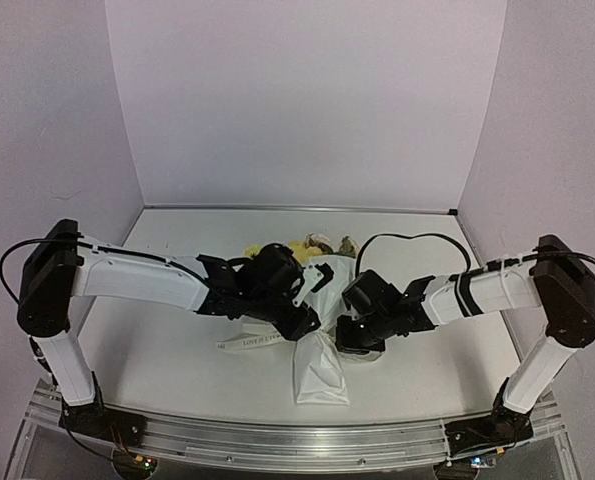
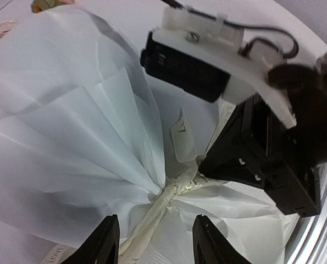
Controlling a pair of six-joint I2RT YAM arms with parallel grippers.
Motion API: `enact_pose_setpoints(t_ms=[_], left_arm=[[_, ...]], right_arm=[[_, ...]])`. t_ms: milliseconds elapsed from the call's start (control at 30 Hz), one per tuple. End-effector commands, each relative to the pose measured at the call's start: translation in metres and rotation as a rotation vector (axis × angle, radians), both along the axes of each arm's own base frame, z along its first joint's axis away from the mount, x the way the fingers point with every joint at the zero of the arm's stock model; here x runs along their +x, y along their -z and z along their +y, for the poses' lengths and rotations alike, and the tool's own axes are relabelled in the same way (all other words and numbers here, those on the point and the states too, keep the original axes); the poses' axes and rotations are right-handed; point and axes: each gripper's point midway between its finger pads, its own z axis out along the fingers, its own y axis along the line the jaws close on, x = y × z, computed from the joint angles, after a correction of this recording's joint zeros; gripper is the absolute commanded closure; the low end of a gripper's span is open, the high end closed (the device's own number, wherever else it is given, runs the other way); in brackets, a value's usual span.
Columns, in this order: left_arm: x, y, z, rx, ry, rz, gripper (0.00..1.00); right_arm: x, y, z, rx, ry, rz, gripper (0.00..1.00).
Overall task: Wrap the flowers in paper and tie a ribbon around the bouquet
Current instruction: Tie the half-tied ribbon around the folded bouquet.
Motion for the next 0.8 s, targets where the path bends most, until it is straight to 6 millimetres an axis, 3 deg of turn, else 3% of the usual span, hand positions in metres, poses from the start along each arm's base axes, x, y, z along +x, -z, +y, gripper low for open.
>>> enact_pose_setpoints(t_ms=[0,267,633,767], left_arm=[[0.001,0.0,-0.011,0.018,0.07,-0.066,0.54],[0.0,0.018,-0.013,0.059,0.104,-0.075,0.55],[-0.004,0.056,0.002,0.191,0.109,-0.068,0.58],[-0.006,0.063,0.009,0.211,0.101,-0.054,0.59]], right_arm=[[0.008,-0.013,0.006,0.072,0.044,-0.044,1.0],[0.011,-0.016,0.009,0.107,0.048,-0.058,1.0],[0.012,-0.03,0.002,0.113,0.011,-0.103,1.0],[0.012,-0.031,-0.008,0.068,0.008,-0.122,1.0]])
